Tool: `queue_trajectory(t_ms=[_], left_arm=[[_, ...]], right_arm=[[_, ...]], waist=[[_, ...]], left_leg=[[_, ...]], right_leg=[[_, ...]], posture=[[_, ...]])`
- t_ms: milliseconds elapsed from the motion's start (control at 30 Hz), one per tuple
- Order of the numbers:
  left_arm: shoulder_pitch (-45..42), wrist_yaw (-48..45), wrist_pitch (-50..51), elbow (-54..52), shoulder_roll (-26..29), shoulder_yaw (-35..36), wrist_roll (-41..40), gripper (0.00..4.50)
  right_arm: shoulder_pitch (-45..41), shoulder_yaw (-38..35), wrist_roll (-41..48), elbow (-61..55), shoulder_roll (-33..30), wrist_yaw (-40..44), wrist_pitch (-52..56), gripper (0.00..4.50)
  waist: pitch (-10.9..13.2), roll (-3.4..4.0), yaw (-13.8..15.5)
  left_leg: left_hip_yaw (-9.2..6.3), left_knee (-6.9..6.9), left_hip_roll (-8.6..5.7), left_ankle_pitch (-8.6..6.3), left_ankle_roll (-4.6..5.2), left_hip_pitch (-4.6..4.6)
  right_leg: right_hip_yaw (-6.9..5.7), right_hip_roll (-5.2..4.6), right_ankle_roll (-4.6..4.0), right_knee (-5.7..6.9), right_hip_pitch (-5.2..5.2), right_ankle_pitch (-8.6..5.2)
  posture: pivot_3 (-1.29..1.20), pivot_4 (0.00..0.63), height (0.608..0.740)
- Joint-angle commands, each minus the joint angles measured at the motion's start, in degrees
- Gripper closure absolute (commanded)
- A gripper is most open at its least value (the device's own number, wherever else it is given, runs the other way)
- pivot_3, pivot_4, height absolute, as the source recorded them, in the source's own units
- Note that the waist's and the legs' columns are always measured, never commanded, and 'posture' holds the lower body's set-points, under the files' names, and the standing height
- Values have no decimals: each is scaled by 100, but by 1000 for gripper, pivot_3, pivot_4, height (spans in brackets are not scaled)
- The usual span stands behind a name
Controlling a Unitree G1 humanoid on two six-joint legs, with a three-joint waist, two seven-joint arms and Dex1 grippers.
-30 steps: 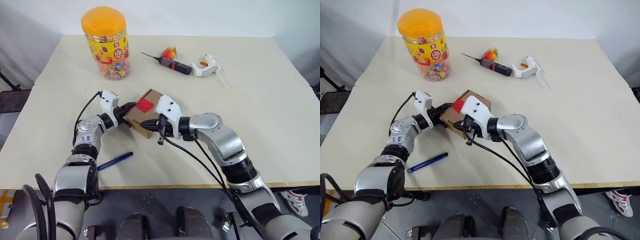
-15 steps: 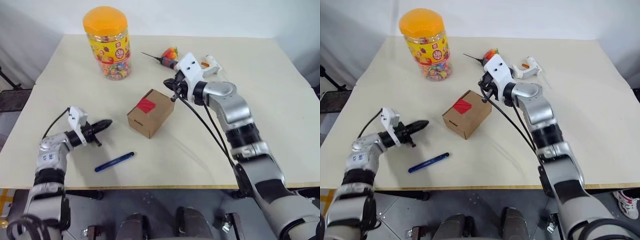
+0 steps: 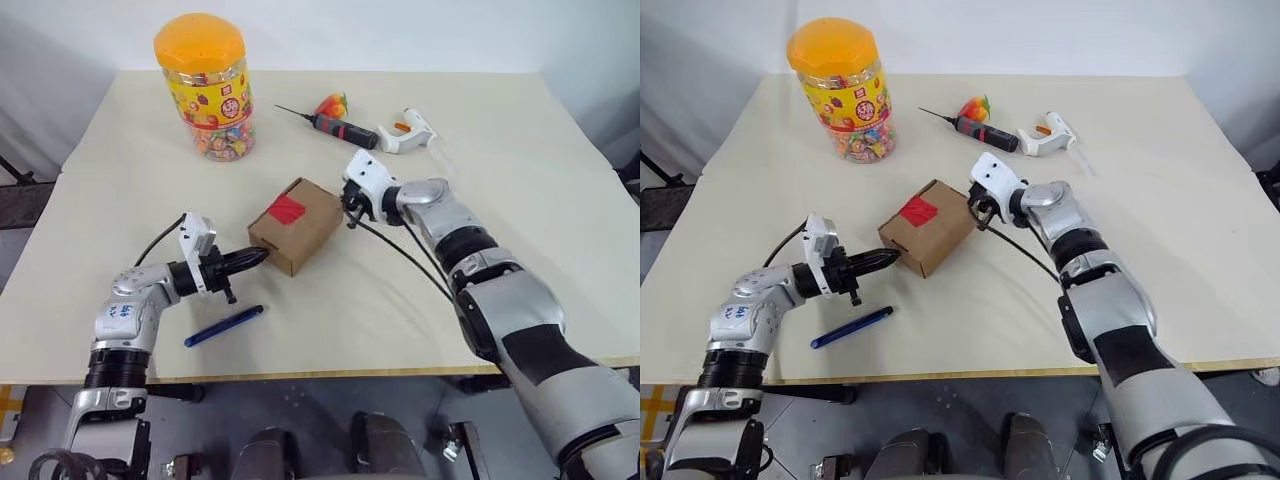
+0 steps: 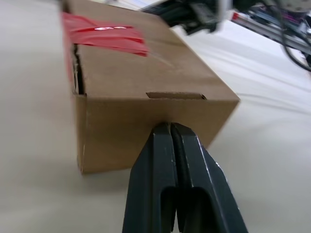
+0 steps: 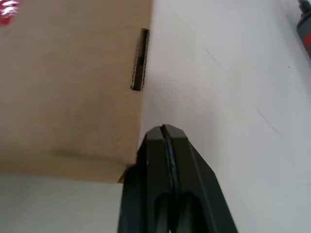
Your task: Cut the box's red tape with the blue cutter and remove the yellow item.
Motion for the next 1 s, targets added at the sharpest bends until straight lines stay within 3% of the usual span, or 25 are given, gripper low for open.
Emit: queue_trajectory(t_ms=[33,267,400,633,1000], left_arm=[[-457,125,-658,609,-125,-71,272,4418],[-1140,94,-1392,1832,-357,-129,611,4418],[-1591,-191,-1501,2292,-660,-332,746,4418],[-2142,-556,-1823,3023,-1145,-609,1052,4418],[-2623,-939,-2316,3789,-1574,-799,1376,4418]], right_arm=[[-5,-13,126,-489,25,982,-10,4500],[875,83,329,-2446,-490,2269,962,4500],[2120,156,576,-5083,-1044,2675,2354,4500],[3366,38,975,-8166,-1735,2422,4497,4500],[4304,-500,1459,-9933,-2735,1709,6041,4500]], waist=[[0,0,2],[0,0,23],[0,-1,119],[3,-6,213],[9,-16,328]], left_leg=[[2,1,-1,0,0,0],[4,1,-3,0,0,-1],[-4,5,-4,0,0,-5],[10,28,-6,-2,2,-16],[28,71,-5,-3,4,-37]], right_leg=[[0,0,0,-1,0,0],[-4,-1,0,-1,0,0],[-8,-1,1,4,0,0],[-10,-1,1,-9,0,0],[-8,0,0,-31,0,0]], posture=[[0,150,740],[0,150,740],[0,150,740],[0,150,740],[0,150,740]])
